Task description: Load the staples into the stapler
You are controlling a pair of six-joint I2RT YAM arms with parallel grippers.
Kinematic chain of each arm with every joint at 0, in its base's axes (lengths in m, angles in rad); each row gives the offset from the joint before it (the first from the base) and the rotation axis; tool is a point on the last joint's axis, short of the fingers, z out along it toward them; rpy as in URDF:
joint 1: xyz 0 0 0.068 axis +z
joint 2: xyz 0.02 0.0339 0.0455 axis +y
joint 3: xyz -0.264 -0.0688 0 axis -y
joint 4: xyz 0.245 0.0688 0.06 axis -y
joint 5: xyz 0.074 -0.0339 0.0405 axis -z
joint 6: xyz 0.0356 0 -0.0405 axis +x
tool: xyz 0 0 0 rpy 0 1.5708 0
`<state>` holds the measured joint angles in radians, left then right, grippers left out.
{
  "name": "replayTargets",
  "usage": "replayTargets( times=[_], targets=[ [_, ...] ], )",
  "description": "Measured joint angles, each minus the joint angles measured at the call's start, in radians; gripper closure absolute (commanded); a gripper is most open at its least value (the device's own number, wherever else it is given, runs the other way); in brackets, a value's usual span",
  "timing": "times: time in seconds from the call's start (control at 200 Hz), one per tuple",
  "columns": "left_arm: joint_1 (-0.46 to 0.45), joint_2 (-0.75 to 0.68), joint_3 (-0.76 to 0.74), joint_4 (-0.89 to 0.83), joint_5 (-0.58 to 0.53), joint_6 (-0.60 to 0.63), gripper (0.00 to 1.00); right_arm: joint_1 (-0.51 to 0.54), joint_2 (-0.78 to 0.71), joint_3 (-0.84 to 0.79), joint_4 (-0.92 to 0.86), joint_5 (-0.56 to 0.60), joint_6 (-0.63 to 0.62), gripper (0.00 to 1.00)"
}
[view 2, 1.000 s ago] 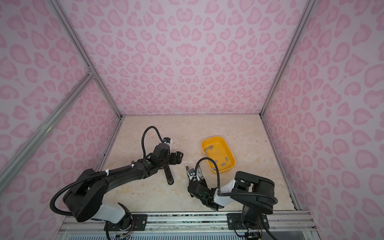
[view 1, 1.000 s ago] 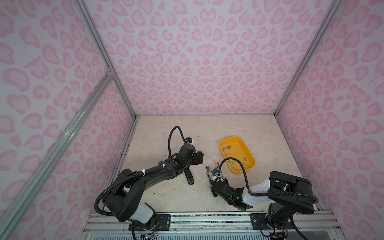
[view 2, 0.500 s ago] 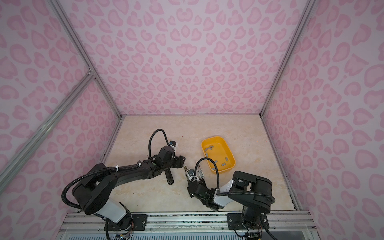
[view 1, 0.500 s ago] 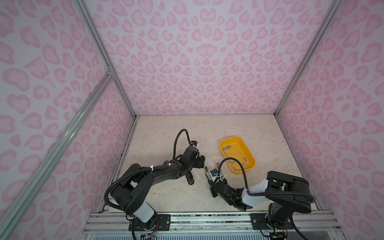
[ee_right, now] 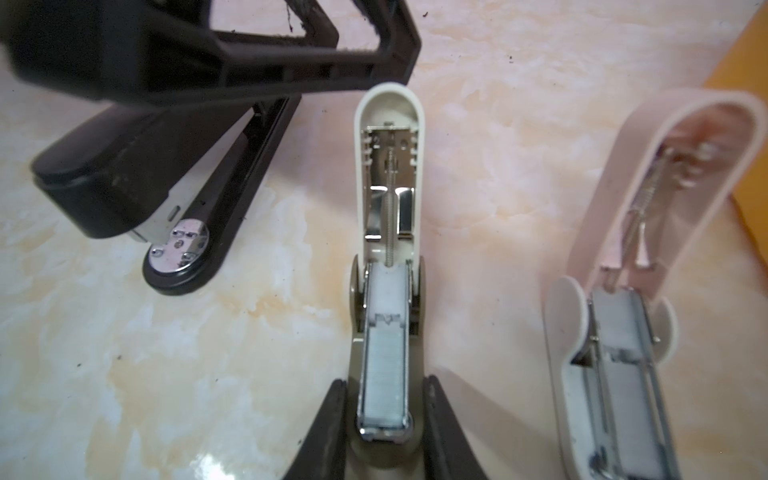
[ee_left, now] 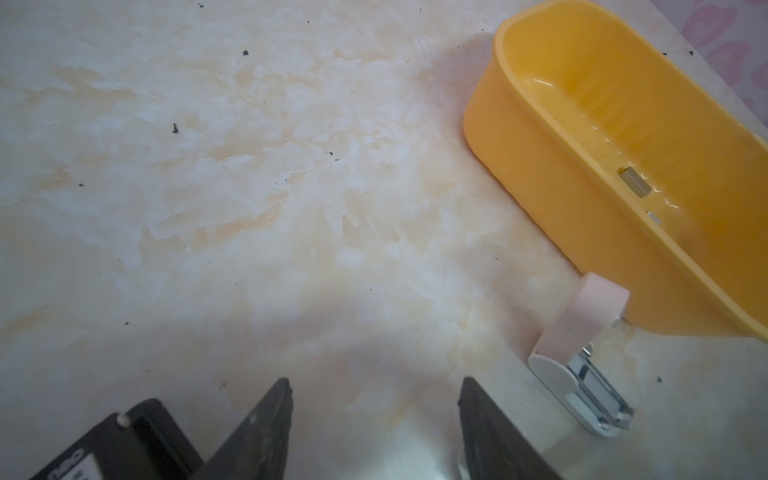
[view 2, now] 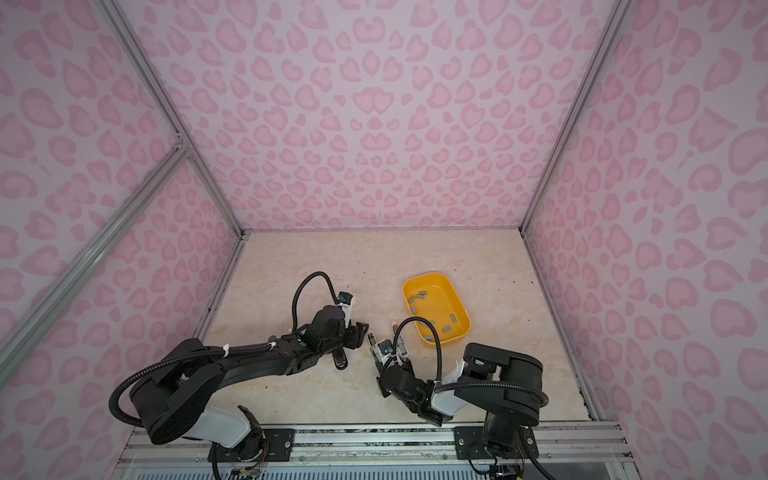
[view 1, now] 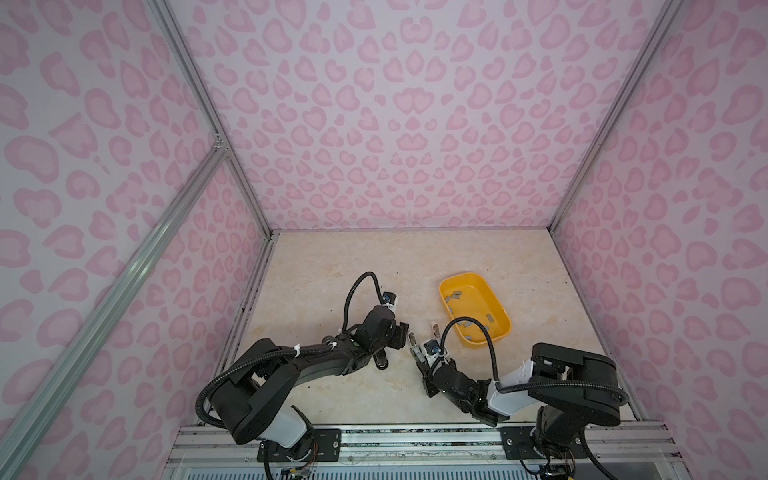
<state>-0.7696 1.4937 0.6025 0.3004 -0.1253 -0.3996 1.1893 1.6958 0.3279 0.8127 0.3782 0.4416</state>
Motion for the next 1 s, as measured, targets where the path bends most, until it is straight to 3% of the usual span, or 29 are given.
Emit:
replayTargets(
  times=[0.35, 1.005],
  targets=[
    [0.001, 0.006, 0.022, -0.045, -0.124, -0.038, 0.37, 0.0, 0.01, -0.01, 0.035, -0.005, 0.0, 0.81],
    [-0.075, -0.062, -0.08, 0.06, 0.071, 0.085, 0.43, 0.0, 0.013, -0.022, 0.06, -0.005, 0.001, 0.81]
  ],
)
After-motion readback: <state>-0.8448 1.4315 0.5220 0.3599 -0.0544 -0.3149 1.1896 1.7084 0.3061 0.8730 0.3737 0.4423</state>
